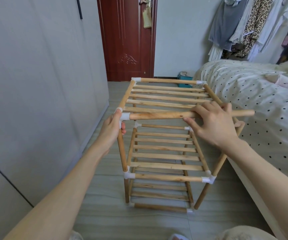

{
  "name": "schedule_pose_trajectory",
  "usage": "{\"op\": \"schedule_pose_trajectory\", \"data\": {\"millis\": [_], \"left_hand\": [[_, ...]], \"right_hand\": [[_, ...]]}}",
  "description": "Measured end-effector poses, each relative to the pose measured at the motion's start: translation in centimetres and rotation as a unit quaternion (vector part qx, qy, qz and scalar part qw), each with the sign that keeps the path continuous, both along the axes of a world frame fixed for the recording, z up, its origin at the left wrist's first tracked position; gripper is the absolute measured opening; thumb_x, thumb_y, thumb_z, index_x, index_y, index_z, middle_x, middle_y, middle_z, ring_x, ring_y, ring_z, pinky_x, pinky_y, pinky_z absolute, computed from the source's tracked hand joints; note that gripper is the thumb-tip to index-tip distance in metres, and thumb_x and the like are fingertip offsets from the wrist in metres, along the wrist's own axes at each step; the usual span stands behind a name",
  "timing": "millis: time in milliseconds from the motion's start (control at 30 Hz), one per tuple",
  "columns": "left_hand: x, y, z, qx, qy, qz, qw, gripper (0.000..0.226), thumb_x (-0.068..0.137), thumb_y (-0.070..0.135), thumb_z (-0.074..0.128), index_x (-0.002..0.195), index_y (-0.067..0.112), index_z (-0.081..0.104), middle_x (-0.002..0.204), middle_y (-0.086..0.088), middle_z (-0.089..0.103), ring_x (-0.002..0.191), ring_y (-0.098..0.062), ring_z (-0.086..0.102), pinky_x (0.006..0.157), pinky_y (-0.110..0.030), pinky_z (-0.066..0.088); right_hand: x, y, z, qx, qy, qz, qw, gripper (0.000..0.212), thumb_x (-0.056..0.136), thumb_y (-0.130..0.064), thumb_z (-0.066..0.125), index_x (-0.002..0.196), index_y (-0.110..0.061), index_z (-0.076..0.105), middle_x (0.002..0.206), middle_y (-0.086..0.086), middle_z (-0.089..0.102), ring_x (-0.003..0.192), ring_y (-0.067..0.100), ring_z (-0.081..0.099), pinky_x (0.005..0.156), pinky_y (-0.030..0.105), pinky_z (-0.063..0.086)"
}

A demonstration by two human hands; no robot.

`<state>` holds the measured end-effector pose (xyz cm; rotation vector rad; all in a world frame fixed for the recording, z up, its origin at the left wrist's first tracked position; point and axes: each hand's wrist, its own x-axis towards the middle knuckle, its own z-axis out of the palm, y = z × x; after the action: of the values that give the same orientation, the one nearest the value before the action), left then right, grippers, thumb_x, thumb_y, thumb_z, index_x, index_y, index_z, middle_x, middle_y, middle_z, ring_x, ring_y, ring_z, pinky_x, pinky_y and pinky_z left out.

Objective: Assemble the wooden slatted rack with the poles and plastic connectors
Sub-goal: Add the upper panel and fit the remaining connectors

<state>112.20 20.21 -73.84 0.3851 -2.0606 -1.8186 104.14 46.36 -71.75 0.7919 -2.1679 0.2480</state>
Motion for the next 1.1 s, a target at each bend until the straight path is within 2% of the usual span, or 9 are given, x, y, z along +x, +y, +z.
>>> {"op": "schedule_pose_trajectory", "data": {"millis": [100,200,433,567,633,700,833,1000,1100], "left_hand": [[-0.1,0.2,0.0,-0.003,0.002,0.003,1.0,0.032,0.1,0.043,0.029,0.094,0.023,0.054,0.068,-0.002,0.048,0.064,-0.014,0.049,0.075,-0.034,0.046],[-0.2,0.3,0.1,-0.002,0.002,0.017,1.0,0.033,0.101,0.041,0.029,0.089,0.023,0.053,0.067,-0.002,0.048,0.065,-0.015,0.05,0.078,-0.037,0.047],[0.1,0.2,0.0,-0.046,-0.013,-0.021,0.999,0.033,0.1,0.046,0.023,0.093,0.026,0.049,0.072,-0.003,0.046,0.069,-0.015,0.05,0.082,-0.036,0.048],[0.2,0.0,-0.1,-0.054,-0.024,-0.015,0.998,0.034,0.1,0.046,0.023,0.091,0.026,0.049,0.072,-0.004,0.048,0.071,-0.016,0.052,0.086,-0.039,0.047],[0.0,0.1,-0.1,-0.067,-0.026,-0.015,0.997,0.036,0.1,0.047,0.023,0.091,0.025,0.05,0.073,-0.003,0.049,0.073,-0.016,0.052,0.089,-0.039,0.047],[0.0,0.1,-0.1,-0.074,-0.026,-0.009,0.997,0.038,0.1,0.047,0.022,0.089,0.024,0.05,0.072,-0.004,0.049,0.075,-0.018,0.053,0.092,-0.042,0.047],[0.1,0.2,-0.2,-0.068,-0.025,0.004,0.997,0.037,0.101,0.045,0.023,0.085,0.026,0.05,0.071,-0.006,0.05,0.077,-0.021,0.054,0.098,-0.049,0.045],[0.1,0.4,-0.7,-0.077,-0.021,0.017,0.997,0.039,0.1,0.047,0.023,0.083,0.026,0.05,0.069,-0.006,0.051,0.077,-0.022,0.055,0.098,-0.052,0.044],[0.0,0.3,-0.6,-0.074,-0.017,0.02,0.997,0.038,0.1,0.046,0.022,0.084,0.025,0.05,0.071,-0.007,0.053,0.077,-0.021,0.056,0.097,-0.049,0.045]], "right_hand": [[-0.8,-0.6,1.3,0.02,0.033,0.012,0.999,0.045,0.084,-0.052,0.042,0.085,-0.015,0.067,0.077,0.003,0.063,0.081,0.03,0.059,0.077,0.043,0.035],[-1.2,-1.2,1.3,0.021,0.034,0.036,0.999,0.043,0.084,-0.051,0.043,0.087,-0.016,0.068,0.076,0.003,0.063,0.076,0.027,0.059,0.075,0.042,0.037],[-1.4,-1.5,0.0,0.005,0.043,0.089,0.995,0.045,0.088,-0.055,0.043,0.089,-0.019,0.07,0.07,-0.002,0.065,0.063,0.021,0.062,0.065,0.036,0.043],[-1.5,-2.0,1.5,0.031,-0.082,0.107,0.99,0.072,0.079,-0.077,0.023,0.093,-0.026,0.073,0.062,-0.005,0.064,0.058,0.021,0.062,0.054,0.033,0.049],[-1.7,-2.1,1.9,0.049,-0.127,0.083,0.987,0.074,0.073,-0.079,0.02,0.096,-0.031,0.072,0.061,-0.009,0.059,0.062,0.018,0.06,0.056,0.031,0.046],[-1.6,-2.3,2.3,0.054,-0.151,0.071,0.985,0.065,0.074,-0.078,0.029,0.098,-0.034,0.071,0.058,-0.013,0.051,0.063,0.014,0.055,0.057,0.029,0.041],[-0.9,-2.5,2.9,0.058,-0.227,0.056,0.971,0.037,0.084,-0.061,0.047,0.101,-0.038,0.07,0.053,-0.016,0.045,0.059,0.008,0.046,0.058,0.026,0.032],[-0.7,-2.2,3.9,0.042,-0.369,0.076,0.925,0.032,0.085,-0.058,0.05,0.099,-0.038,0.07,0.047,-0.016,0.052,0.056,0.002,0.043,0.057,0.026,0.031],[-0.5,-2.6,4.2,0.051,-0.381,0.064,0.921,0.031,0.087,-0.057,0.048,0.1,-0.038,0.07,0.052,-0.018,0.055,0.061,0.003,0.046,0.058,0.026,0.034]]}}
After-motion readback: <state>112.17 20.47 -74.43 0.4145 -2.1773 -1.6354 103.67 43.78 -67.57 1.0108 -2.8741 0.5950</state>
